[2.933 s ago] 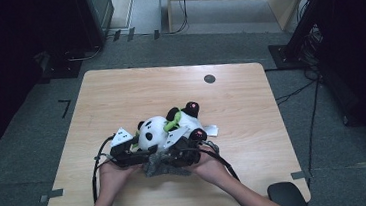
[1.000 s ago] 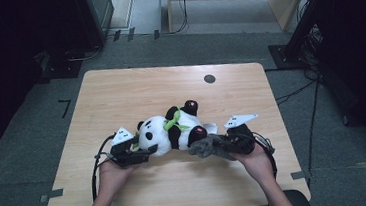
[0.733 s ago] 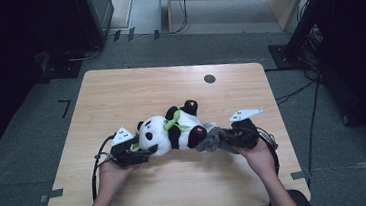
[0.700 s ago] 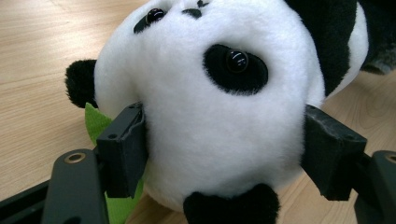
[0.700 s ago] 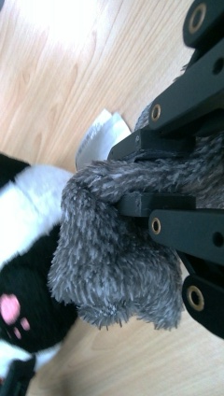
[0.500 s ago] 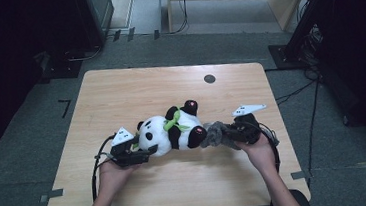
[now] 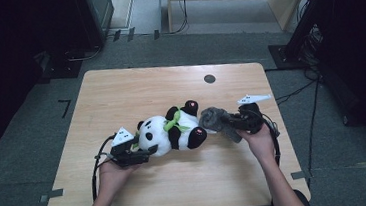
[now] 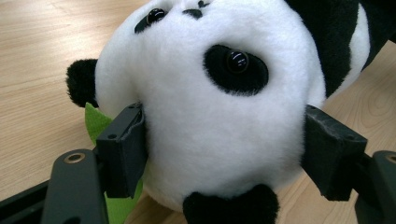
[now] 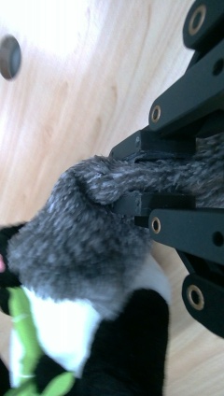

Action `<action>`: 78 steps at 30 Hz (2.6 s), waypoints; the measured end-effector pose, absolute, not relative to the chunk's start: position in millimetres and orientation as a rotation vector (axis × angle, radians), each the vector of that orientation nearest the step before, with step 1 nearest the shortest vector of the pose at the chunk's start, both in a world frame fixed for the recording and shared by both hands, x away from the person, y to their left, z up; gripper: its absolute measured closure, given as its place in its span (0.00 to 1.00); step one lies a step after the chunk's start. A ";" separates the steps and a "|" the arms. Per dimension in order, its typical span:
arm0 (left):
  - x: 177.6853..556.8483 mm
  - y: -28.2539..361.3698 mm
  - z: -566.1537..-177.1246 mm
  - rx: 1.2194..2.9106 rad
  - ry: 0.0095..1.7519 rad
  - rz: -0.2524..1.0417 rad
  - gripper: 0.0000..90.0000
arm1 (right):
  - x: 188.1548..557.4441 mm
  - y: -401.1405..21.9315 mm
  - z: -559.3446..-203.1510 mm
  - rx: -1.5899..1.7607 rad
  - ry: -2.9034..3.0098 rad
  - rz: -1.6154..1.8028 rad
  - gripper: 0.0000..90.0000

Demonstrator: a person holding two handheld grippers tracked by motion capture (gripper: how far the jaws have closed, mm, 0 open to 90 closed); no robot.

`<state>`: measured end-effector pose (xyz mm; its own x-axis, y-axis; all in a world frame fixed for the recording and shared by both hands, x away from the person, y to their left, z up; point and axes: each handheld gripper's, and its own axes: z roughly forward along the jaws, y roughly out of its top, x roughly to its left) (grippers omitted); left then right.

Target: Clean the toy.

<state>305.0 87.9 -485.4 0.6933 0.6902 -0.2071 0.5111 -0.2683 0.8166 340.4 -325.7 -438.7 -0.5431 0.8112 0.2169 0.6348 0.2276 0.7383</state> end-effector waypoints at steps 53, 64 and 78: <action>305.0 87.5 -485.7 1.934 0.927 0.245 0.23 | 403.1 -382.5 -485.9 1.505 1.938 1.159 0.48; 305.9 87.9 -486.3 1.926 0.926 0.239 0.21 | 382.2 -375.3 -464.4 1.442 1.935 1.210 0.42; 307.1 88.7 -486.5 1.924 0.919 0.229 0.19 | 348.9 -351.4 -450.4 1.414 1.977 1.267 0.32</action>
<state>307.1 88.7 -486.5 0.6993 0.6828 -0.2117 0.5031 -0.2596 0.8244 348.9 -351.4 -450.4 -0.4098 0.8949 0.1766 0.5342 0.0786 0.8417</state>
